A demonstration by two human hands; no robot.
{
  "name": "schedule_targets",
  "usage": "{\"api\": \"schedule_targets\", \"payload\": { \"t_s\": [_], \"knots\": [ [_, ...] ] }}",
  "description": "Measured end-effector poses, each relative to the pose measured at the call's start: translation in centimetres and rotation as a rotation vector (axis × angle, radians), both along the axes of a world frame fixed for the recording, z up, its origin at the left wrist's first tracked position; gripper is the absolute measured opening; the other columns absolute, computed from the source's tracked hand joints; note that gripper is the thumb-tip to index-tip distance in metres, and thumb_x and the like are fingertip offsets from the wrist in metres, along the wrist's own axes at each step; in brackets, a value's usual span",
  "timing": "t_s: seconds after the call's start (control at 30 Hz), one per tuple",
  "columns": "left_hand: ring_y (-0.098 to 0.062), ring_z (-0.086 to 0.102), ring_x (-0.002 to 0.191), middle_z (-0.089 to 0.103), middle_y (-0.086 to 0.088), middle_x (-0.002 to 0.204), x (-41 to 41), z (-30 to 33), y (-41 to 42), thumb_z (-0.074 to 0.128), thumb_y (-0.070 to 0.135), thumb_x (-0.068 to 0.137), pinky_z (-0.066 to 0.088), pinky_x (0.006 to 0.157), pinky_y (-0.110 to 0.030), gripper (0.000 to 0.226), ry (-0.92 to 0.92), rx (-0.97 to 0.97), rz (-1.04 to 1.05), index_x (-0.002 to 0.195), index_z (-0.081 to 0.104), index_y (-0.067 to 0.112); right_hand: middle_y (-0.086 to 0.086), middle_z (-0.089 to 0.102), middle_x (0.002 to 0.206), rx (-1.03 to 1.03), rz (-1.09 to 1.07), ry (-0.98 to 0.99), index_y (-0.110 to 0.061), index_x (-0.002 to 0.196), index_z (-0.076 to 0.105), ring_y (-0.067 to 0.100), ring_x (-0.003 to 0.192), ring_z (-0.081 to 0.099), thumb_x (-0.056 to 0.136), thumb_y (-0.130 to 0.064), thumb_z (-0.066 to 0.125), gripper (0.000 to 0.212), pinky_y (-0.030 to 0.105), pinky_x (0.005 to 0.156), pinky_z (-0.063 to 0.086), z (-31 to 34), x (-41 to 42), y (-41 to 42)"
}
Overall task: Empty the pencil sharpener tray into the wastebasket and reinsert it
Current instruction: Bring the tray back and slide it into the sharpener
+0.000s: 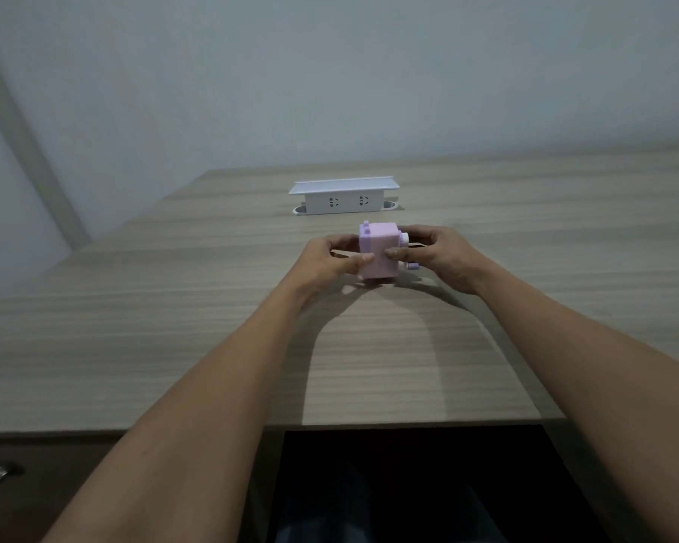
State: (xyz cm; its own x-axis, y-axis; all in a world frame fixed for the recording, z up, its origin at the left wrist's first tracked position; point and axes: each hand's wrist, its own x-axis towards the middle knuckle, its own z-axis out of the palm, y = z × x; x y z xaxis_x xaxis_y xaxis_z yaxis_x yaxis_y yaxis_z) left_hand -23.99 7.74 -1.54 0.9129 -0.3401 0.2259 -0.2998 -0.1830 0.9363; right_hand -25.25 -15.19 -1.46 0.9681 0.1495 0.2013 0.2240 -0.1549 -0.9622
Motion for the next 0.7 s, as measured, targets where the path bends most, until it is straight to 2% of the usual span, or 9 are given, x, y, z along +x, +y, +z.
{"api": "schedule_targets", "payload": {
  "t_s": [0.17,0.33,0.47,0.7],
  "knots": [
    [0.000,0.072,0.083,0.076,-0.002,0.114,3.5,1.8,-1.6,0.078,0.009,0.086,0.057,0.076,-0.016,0.044,-0.039,0.029,0.005,0.129,0.069,0.006,0.008,0.075,0.117,0.007,-0.006,-0.034,-0.012,0.132,0.066,0.011,0.097,0.070,0.078,-0.007,0.082,0.056,0.025,0.073,0.053,1.8,3.4,-1.4],
    [-0.013,0.069,0.093,0.075,-0.012,0.120,8.6,3.5,-3.2,0.077,0.010,0.087,0.057,0.082,-0.021,0.043,-0.057,0.034,0.020,0.128,0.070,0.005,0.014,0.073,0.122,-0.008,-0.039,-0.041,-0.006,0.132,0.061,0.010,0.096,0.070,0.077,-0.007,0.083,0.059,0.025,0.068,0.055,3.8,8.6,-3.0],
    [-0.012,0.069,0.095,0.075,-0.009,0.118,13.1,4.1,-4.7,0.076,0.010,0.087,0.056,0.078,-0.015,0.045,-0.045,0.067,0.017,0.131,0.067,0.004,0.016,0.071,0.124,-0.027,-0.038,-0.039,-0.004,0.133,0.060,0.013,0.097,0.068,0.079,-0.004,0.082,0.059,0.025,0.067,0.055,4.3,12.8,-4.4],
    [-0.023,0.072,0.108,0.075,-0.009,0.117,19.9,2.7,-7.6,0.077,0.008,0.086,0.060,0.091,-0.030,0.046,-0.048,0.143,0.018,0.131,0.068,0.006,0.018,0.072,0.121,-0.089,-0.066,-0.035,-0.003,0.128,0.064,0.017,0.099,0.068,0.077,-0.006,0.083,0.054,0.040,0.082,0.057,2.6,19.5,-7.1]
  ]
}}
